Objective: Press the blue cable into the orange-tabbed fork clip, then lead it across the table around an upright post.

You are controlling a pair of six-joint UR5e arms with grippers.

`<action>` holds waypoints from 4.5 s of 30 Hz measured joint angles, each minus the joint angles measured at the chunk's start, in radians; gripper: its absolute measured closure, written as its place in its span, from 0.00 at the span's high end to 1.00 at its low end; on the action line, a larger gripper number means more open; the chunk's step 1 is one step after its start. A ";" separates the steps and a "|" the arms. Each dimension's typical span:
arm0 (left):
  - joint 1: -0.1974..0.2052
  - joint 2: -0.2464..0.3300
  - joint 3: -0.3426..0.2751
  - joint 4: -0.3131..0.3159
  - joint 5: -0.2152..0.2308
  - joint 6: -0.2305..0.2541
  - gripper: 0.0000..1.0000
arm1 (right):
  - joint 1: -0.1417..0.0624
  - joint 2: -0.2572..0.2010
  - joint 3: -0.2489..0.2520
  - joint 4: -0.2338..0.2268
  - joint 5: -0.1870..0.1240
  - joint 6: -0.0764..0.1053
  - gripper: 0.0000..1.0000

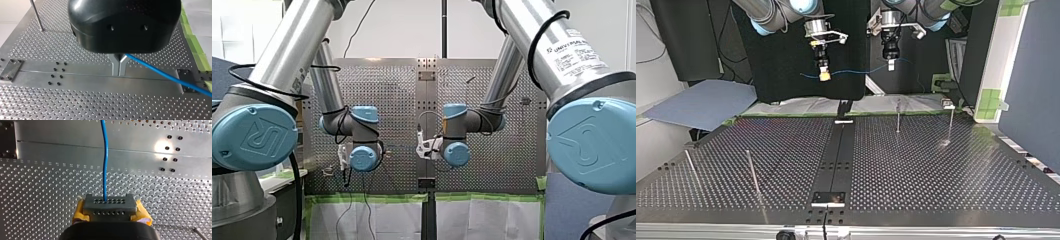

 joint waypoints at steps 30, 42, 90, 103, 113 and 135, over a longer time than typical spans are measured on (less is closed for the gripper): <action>0.000 0.000 0.000 0.000 0.000 0.000 0.00 | 0.000 0.000 0.000 0.000 0.000 0.000 0.00; 0.000 0.000 0.000 0.000 0.000 0.000 0.00 | 0.000 0.000 0.000 0.000 0.000 0.000 0.00; 0.000 0.000 0.000 0.000 0.000 0.000 0.00 | 0.000 0.000 0.000 0.000 0.000 0.000 0.00; -0.002 -0.002 0.000 0.000 0.002 0.003 0.00 | 0.015 0.057 -0.019 0.034 0.002 -0.004 0.00; -0.002 -0.002 0.000 0.000 0.002 0.003 0.00 | 0.015 0.078 -0.020 0.037 0.002 -0.005 0.00; -0.029 0.005 -0.017 -0.064 0.006 0.051 0.00 | 0.015 0.078 -0.020 0.037 0.002 -0.005 0.00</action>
